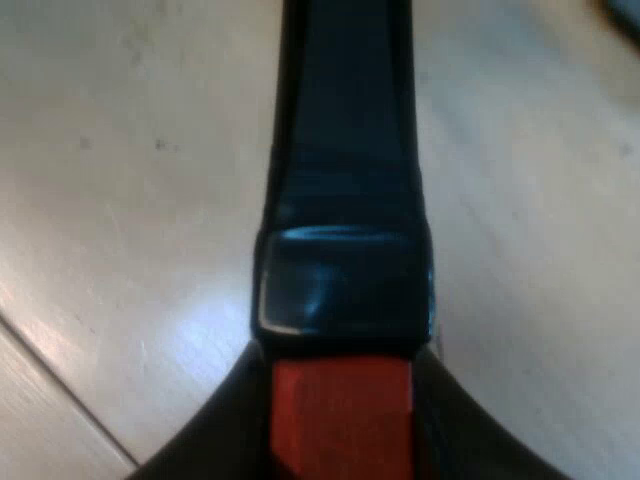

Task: Grind coffee beans and then tamp

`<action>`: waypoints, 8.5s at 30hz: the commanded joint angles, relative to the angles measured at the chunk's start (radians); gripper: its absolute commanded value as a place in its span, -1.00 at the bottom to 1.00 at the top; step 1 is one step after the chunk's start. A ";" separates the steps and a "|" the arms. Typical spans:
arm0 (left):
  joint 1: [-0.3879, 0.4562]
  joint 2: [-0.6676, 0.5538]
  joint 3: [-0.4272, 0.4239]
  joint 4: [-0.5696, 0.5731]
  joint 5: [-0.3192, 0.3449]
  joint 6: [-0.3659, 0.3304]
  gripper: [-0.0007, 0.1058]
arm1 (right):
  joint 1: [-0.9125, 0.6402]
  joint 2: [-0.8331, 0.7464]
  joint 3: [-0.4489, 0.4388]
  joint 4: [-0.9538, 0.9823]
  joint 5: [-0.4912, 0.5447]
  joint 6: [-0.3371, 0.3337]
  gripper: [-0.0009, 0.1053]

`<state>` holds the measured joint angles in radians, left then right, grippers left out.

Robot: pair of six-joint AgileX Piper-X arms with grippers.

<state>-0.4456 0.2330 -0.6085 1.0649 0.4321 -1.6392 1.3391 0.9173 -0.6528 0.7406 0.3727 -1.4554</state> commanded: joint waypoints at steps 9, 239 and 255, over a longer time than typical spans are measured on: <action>-0.005 0.003 -0.006 0.035 -0.033 -0.001 0.19 | -0.127 -0.005 0.155 -0.221 -0.099 -0.024 -0.98; -0.412 1.099 -0.243 -0.336 -0.256 0.000 -0.98 | 0.002 0.149 0.406 -1.051 0.170 -0.205 0.34; -0.412 1.175 -0.243 -0.369 -0.279 0.000 -0.98 | 0.002 0.149 0.406 -1.051 0.170 -0.202 0.34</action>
<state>-0.8529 1.4113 -0.8428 0.7032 0.1716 -1.6386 1.3402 1.0637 -0.2494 -0.3030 0.5353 -1.6597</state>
